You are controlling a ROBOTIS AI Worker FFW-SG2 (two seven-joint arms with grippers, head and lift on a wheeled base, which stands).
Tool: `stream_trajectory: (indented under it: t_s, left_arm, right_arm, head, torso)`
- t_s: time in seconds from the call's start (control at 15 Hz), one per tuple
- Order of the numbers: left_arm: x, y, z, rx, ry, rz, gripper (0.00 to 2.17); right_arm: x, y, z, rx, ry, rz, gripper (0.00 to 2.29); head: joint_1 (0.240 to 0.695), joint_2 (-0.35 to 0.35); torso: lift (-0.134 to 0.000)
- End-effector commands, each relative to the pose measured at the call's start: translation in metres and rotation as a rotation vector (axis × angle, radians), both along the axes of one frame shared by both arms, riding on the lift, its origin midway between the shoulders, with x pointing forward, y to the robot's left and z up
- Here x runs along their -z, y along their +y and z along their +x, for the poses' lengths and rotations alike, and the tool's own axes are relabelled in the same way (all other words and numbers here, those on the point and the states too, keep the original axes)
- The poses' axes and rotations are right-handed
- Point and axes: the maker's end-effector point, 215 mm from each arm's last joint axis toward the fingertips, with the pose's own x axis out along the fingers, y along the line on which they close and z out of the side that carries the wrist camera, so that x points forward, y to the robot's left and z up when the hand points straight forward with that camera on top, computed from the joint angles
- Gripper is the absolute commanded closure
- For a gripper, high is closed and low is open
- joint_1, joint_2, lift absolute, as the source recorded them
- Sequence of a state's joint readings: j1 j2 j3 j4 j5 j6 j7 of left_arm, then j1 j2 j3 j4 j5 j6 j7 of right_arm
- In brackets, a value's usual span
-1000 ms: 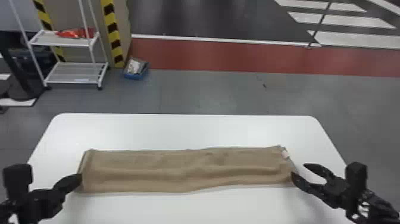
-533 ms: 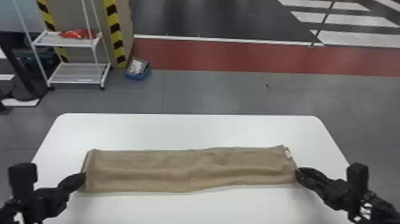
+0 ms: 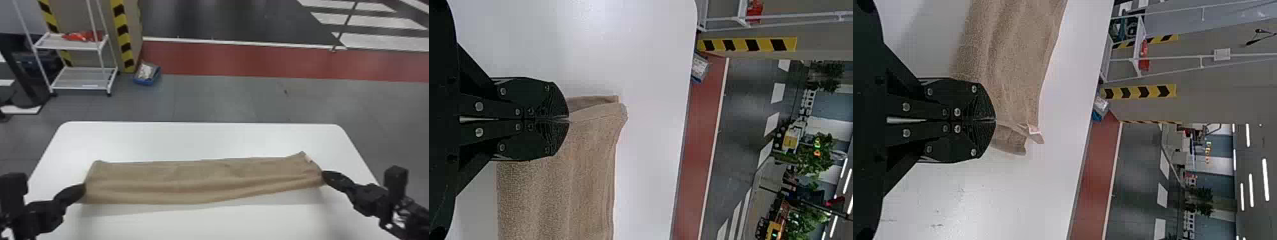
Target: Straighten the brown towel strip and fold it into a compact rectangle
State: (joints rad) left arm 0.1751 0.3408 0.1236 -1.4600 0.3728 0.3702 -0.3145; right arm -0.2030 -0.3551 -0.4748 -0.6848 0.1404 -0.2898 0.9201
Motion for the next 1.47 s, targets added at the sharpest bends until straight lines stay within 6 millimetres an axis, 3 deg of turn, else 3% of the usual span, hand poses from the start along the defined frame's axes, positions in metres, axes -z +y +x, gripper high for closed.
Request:
stream_trajectory:
  t_s: [0.0,0.2,0.47,0.6,1.0,1.07,1.13,1.27,1.4]
  left_arm:
    - [-0.002,0.002,0.001,-0.005,-0.003,-0.004,1.56]
    - [0.001,0.002,0.004,-0.01,-0.001,-0.007,1.56]
    - [0.014,-0.013,0.008,0.011,0.01,0.001,1.56]
    - [0.012,-0.015,0.013,0.011,-0.002,0.001,1.56]
    - [0.019,-0.006,0.017,-0.004,0.019,0.036,1.55]
    - [0.019,-0.006,0.016,-0.003,0.019,0.036,1.41]
    - [0.019,-0.005,0.016,-0.004,0.019,0.04,1.11]
    - [0.021,0.0,0.013,-0.01,0.026,0.048,0.06]
    - [0.02,0.009,0.009,-0.029,0.025,0.058,0.01]
  right_arm:
    - [-0.005,-0.001,0.003,0.006,-0.014,0.002,1.36]
    - [-0.01,-0.007,0.005,0.045,-0.039,0.017,1.36]
    - [0.006,0.007,0.011,0.042,0.013,0.001,1.36]
    - [-0.007,0.007,0.019,0.059,-0.027,0.018,1.36]
    - [0.015,0.0,0.019,0.101,0.05,-0.022,1.33]
    - [0.016,0.0,0.019,0.103,0.06,-0.021,1.14]
    - [0.017,-0.001,0.018,0.104,0.065,-0.021,0.78]
    - [0.021,-0.001,0.015,0.103,0.075,-0.025,0.09]
    - [0.02,-0.006,0.011,0.108,0.067,-0.032,0.06]
  head:
    - [0.695,-0.109]
    - [0.695,-0.108]
    - [0.695,-0.114]
    - [0.695,-0.113]
    - [0.695,-0.108]
    - [0.695,-0.109]
    - [0.695,-0.11]
    - [0.695,-0.111]
    - [0.695,-0.109]
  torso:
    - [0.0]
    - [0.0]
    - [0.0]
    - [0.0]
    - [0.0]
    - [0.0]
    - [0.0]
    - [0.0]
    - [0.0]
